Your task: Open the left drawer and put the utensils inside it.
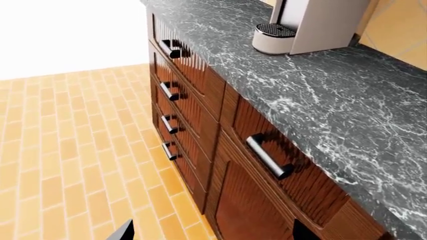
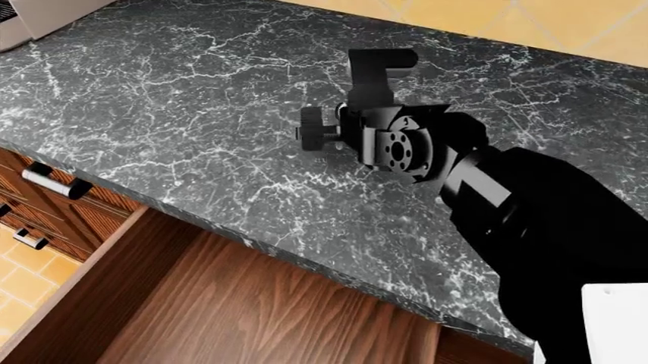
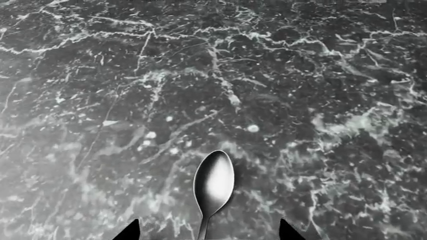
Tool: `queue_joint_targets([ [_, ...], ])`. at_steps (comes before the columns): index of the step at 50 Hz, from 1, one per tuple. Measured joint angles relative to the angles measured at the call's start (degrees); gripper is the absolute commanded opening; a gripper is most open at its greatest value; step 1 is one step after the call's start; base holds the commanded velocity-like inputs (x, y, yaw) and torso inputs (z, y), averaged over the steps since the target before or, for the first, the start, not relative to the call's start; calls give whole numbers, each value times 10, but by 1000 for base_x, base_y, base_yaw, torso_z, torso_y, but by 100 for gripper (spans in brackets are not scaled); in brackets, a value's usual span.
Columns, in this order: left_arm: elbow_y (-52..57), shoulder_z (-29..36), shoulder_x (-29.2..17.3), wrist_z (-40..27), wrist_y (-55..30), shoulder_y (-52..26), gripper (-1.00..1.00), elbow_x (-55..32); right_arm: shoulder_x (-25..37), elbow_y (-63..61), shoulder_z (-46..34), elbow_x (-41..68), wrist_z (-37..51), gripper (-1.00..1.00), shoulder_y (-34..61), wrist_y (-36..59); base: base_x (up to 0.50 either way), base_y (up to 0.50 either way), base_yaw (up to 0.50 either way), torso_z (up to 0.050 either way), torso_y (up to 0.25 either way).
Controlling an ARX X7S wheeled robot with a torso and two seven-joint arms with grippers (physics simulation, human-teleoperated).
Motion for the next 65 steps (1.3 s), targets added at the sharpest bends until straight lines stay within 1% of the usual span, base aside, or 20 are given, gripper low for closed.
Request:
queue_joint_targets([
  [15, 1, 2, 2, 5, -1, -2, 100, 6, 0, -2, 1, -10, -13, 100, -3, -3, 0, 0, 0, 0, 0],
  [16, 1, 2, 2, 5, 0, -2, 100, 7, 0, -2, 1, -10, -13, -100, -3, -3, 0, 0, 0, 0, 0],
  [45, 2, 14, 5, 8, 6, -6, 100, 11, 1, -2, 2, -24, -7, -100, -11, -18, 0, 0, 0, 0, 0],
  [56, 4, 26, 3, 5, 14, -10, 100, 11, 1, -8, 2, -24, -17, -100, 6, -27, 0, 0, 0, 0, 0],
  [58, 4, 27, 3, 5, 15, -10, 100, 11, 12, -29, 3, -24, -8, -100, 14, -25, 0, 0, 0, 0, 0],
  [60, 4, 28, 3, 5, 15, -10, 100, 11, 39, -76, 4, -23, 12, -100, 23, -21, 0, 0, 0, 0, 0],
  [65, 6, 34, 4, 5, 17, -12, 100, 11, 128, -278, 11, -11, 75, -100, 47, -2, 0, 0, 0, 0, 0],
])
